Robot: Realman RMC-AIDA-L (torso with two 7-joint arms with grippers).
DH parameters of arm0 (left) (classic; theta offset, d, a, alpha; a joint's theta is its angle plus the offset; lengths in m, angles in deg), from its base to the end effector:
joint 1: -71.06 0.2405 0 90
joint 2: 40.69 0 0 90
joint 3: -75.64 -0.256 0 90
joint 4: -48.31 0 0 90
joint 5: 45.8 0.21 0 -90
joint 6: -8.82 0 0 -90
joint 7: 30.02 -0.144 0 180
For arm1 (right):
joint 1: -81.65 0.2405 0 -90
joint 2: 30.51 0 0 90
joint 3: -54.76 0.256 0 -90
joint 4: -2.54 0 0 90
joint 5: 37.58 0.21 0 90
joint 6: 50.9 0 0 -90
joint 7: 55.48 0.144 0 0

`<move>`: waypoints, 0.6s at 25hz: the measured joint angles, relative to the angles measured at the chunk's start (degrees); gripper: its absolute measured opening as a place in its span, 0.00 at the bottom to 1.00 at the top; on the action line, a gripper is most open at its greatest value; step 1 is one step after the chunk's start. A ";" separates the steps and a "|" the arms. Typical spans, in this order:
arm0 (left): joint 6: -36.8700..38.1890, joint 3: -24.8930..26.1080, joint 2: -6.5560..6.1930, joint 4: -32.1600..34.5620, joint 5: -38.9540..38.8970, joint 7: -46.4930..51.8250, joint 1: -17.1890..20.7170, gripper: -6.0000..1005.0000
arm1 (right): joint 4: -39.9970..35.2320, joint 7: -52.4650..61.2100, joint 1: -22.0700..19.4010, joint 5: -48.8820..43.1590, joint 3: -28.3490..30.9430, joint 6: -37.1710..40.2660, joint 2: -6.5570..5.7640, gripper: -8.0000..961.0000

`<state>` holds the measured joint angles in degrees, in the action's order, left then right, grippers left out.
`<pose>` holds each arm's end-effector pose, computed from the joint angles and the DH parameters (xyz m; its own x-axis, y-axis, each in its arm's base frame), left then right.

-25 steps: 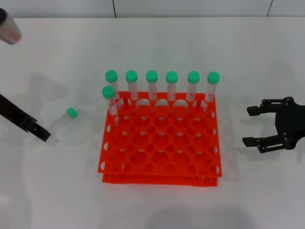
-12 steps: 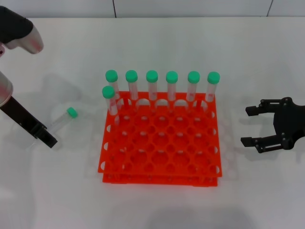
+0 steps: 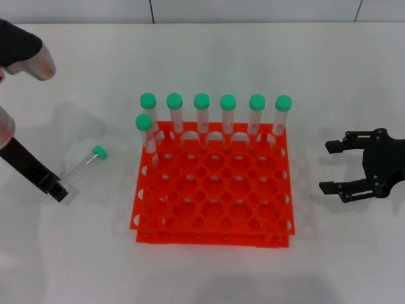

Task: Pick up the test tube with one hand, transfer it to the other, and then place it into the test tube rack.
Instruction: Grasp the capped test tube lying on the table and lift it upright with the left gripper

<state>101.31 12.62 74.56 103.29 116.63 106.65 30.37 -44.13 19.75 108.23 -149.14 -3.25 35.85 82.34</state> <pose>-0.2691 0.3610 0.0347 0.5036 0.7830 -0.3651 0.6268 -0.6220 -0.4692 0.2710 0.3309 0.0233 0.9597 -0.1445 -0.2412 -0.1972 -0.9574 -0.2111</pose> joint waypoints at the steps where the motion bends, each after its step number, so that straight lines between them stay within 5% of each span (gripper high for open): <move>1: -0.02 0.00 0.00 0.00 0.00 0.00 0.01 0.44 | 0.00 0.00 0.02 -0.05 0.00 0.00 0.00 0.83; 4: -0.13 0.00 0.02 0.01 0.00 -0.01 0.03 0.32 | 0.00 0.00 0.03 -0.07 0.00 0.00 0.00 0.83; 15: -1.38 -1.46 0.07 -0.95 -0.02 -0.01 0.18 0.32 | 0.00 0.00 0.02 -0.27 0.00 0.00 0.00 0.82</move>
<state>99.92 11.16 74.62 102.34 116.61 106.64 30.55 -44.13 19.75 108.25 -149.41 -3.25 35.85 82.34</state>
